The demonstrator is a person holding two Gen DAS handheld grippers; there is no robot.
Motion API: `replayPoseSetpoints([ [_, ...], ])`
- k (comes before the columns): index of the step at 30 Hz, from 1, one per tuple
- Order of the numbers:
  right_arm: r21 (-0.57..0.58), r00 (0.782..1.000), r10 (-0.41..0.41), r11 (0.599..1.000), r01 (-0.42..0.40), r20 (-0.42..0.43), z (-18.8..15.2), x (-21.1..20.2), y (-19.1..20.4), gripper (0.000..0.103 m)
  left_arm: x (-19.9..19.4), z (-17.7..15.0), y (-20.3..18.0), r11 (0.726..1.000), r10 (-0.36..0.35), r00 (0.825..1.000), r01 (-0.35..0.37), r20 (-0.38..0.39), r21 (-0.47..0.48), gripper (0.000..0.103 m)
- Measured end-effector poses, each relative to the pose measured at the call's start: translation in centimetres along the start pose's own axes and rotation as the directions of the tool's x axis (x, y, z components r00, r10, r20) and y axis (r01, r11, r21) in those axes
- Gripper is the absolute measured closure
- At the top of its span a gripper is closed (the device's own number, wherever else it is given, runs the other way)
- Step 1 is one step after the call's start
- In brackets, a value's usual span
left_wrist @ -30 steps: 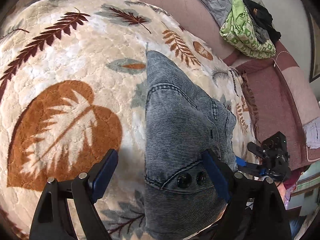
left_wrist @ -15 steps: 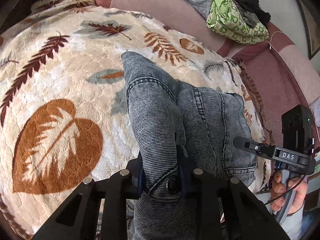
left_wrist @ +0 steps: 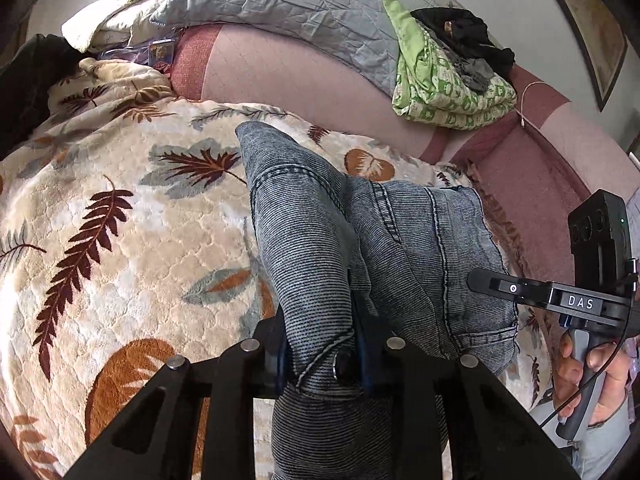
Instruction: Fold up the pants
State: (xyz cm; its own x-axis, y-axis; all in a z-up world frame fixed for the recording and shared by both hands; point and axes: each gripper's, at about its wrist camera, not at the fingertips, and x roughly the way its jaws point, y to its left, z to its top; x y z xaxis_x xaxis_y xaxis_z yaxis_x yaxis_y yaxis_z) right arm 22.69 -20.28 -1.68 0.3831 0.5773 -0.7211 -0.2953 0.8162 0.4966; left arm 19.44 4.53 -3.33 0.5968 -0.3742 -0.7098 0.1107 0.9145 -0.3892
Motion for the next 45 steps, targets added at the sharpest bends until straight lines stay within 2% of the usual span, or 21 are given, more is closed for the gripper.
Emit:
replayPoseSetpoints([
  [3, 0.04, 1.0, 0.004, 0.999, -0.004, -0.018, -0.9, 3.2, -1.6, 0.088, 2.3, -1.6, 1.2, 0.999, 0.052, 0.998, -0.052, -0.03, -0.009, 0.075],
  [5, 0.063, 0.998, -0.041, 0.997, 0.044, -0.045, -1.8, 5.3, -2.7, 0.083, 4.2, -2.5, 2.0, 0.995, 0.096, 0.993, -0.097, -0.074, -0.013, 0.069],
  [6, 0.077, 0.994, -0.086, 0.993, 0.091, -0.068, -2.3, 6.3, -3.3, 0.08, 4.9, -3.0, 2.3, 0.991, 0.135, 0.987, -0.136, -0.09, -0.014, 0.06],
  [7, 0.089, 0.99, -0.115, 0.988, 0.123, -0.084, -2.8, 6.8, -3.8, 0.071, 4.9, -3.2, 2.6, 0.988, 0.154, 0.985, -0.156, -0.078, -0.019, 0.049],
  [9, 0.115, 0.988, -0.14, 0.982, 0.147, -0.073, -3.4, 6.3, -4.2, 0.056, 3.7, -3.3, 2.9, 0.984, 0.172, 0.983, -0.174, -0.063, -0.037, 0.036],
  [10, 0.113, 0.986, -0.153, 0.981, 0.16, -0.065, -3.6, 5.5, -4.1, 0.053, 2.9, -3.2, 2.9, 0.98, 0.191, 0.98, -0.193, -0.061, -0.037, 0.034],
  [12, 0.081, 0.983, -0.183, 0.98, 0.181, 0.01, -4.2, 2.8, -2.7, 0.053, 0.4, -3.4, 2.3, 0.976, 0.217, 0.976, -0.217, -0.007, -0.027, 0.034],
  [14, 0.02, 0.977, -0.203, 0.979, 0.202, 0.066, -5.2, 0.7, -0.9, 0.045, -1.9, -4.2, 1.3, 0.972, 0.235, 0.971, -0.236, 0.05, 0.005, 0.031],
  [16, -0.019, 0.971, -0.223, 0.974, 0.226, 0.087, -6.7, 0.1, 0.6, 0.034, -2.4, -5.5, 0.3, 0.964, 0.259, 0.964, -0.262, 0.065, 0.044, 0.024],
  [17, -0.036, 0.966, -0.251, 0.967, 0.254, 0.062, -7.4, 0.9, 0.9, 0.033, -1.7, -6.1, -0.1, 0.956, 0.279, 0.959, -0.282, 0.049, 0.08, 0.024],
  [19, -0.06, 0.955, -0.292, 0.955, 0.289, -0.052, -8.8, 3.9, 0.5, 0.033, 0.8, -7.6, -0.7, 0.928, 0.347, 0.937, -0.34, -0.027, 0.153, 0.024],
  [20, -0.064, 0.942, -0.319, 0.947, 0.314, -0.107, -9.4, 5.3, 0.0, 0.033, 1.4, -8.1, -0.7, 0.927, 0.349, 0.936, -0.339, -0.036, 0.159, 0.024],
  [24, 0.015, 0.962, -0.274, 0.962, 0.274, 0.007, -9.6, 1.1, 0.4, 0.032, -2.5, -8.1, -2.1, 0.917, 0.368, 0.928, -0.373, 0.063, 0.139, 0.024],
  [25, 0.024, 0.958, -0.283, 0.959, 0.282, 0.055, -9.9, -0.6, 0.9, 0.03, -4.1, -8.2, -2.8, 0.915, 0.365, 0.926, -0.377, 0.1, 0.148, 0.024],
  [26, 0.02, 0.95, -0.295, 0.955, 0.295, 0.102, -10.3, -2.3, 1.6, 0.028, -5.6, -8.4, -3.6, 0.912, 0.362, 0.922, -0.38, 0.138, 0.151, 0.024],
  [28, -0.021, 0.93, -0.315, 0.946, 0.325, 0.19, -11.9, -5.1, 3.2, 0.008, -8.5, -9.1, -5.0, 0.91, 0.366, 0.908, -0.395, 0.203, 0.125, 0.014],
  [30, -0.06, 0.904, -0.346, 0.927, 0.371, 0.252, -13.6, -7.0, 4.9, 0.0, -10.6, -9.6, -6.1, 0.921, 0.347, 0.911, -0.376, 0.224, 0.101, 0.012],
  [32, -0.099, 0.886, -0.368, 0.907, 0.409, 0.282, -14.8, -8.1, 6.2, 0.0, -12.4, -10.2, -7.1, 0.933, 0.322, 0.911, -0.351, 0.259, 0.074, 0.012],
  [37, -0.128, 0.835, -0.425, 0.861, 0.492, 0.348, -17.0, -10.8, 8.5, 0.0, -13.7, -10.9, -8.2, 0.944, 0.308, 0.924, -0.326, 0.228, 0.046, 0.011],
  [43, -0.178, 0.811, -0.452, 0.823, 0.54, 0.371, -18.0, -11.3, 9.7, 0.0, -14.5, -11.6, -8.8, 0.938, 0.319, 0.921, -0.34, 0.225, 0.06, 0.01],
  [45, -0.18, 0.815, -0.45, 0.824, 0.537, 0.365, -18.1, -11.3, 9.7, 0.0, -15.0, -11.7, -8.8, 0.941, 0.315, 0.921, -0.335, 0.228, 0.054, 0.01],
])
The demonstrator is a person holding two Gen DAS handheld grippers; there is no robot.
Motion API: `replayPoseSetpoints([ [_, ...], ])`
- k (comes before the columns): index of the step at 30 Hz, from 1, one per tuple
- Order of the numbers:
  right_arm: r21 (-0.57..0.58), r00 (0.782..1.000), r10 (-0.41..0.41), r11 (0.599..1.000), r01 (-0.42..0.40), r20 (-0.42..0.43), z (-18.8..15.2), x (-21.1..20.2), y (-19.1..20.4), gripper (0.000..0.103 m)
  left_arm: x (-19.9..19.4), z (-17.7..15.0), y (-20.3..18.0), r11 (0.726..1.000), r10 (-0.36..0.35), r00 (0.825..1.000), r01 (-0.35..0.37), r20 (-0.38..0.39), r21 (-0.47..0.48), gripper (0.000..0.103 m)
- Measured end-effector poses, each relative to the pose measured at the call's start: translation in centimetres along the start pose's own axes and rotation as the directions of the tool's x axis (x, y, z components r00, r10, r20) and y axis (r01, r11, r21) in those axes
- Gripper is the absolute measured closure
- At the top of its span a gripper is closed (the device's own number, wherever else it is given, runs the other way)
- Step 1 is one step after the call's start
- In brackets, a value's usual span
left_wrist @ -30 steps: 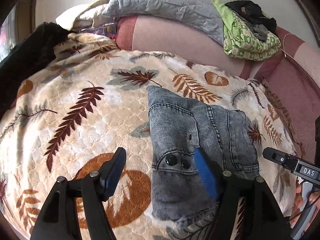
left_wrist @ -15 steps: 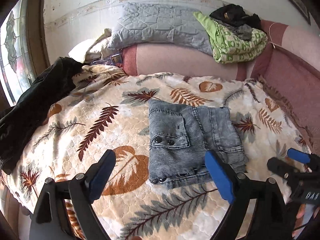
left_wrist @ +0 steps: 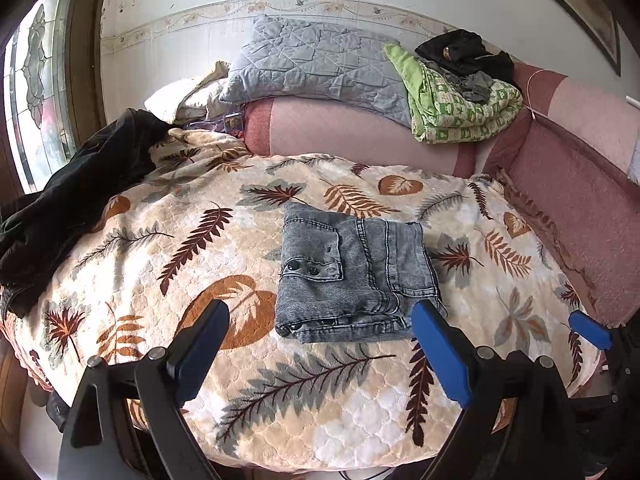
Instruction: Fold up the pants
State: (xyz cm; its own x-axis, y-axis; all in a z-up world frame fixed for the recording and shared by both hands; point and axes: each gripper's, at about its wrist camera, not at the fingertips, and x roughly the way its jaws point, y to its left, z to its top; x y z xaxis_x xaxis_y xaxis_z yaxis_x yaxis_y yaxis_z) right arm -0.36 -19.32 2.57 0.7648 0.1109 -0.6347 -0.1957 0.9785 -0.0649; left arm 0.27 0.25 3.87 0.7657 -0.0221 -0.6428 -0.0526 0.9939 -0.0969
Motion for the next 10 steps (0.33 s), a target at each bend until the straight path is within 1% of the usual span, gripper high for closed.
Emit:
replayPoseSetpoints([
  [3, 0.014, 1.0, 0.006, 1.0, -0.006, -0.006, -0.11, 0.07, -0.01, 0.0, -0.57, 0.04, -0.05, 1.0, -0.005, 1.0, 0.005, -0.003, 0.006, 0.007],
  [4, 0.019, 1.0, 0.01, 1.0, -0.01, -0.008, -0.21, 0.07, 0.07, 0.0, -0.72, 0.07, -0.08, 1.0, -0.013, 1.0, 0.013, -0.004, 0.009, 0.005],
  [7, 0.019, 1.0, 0.016, 1.0, -0.016, -0.009, -0.13, 0.07, 0.2, 0.0, -0.92, 0.26, -0.1, 0.998, -0.058, 0.998, 0.058, -0.013, 0.01, 0.002],
  [10, 0.029, 1.0, 0.022, 0.999, -0.022, -0.005, 0.04, -0.04, 0.19, 0.0, -0.95, 0.47, -0.24, 0.999, -0.044, 0.999, 0.044, -0.012, 0.018, 0.002],
])
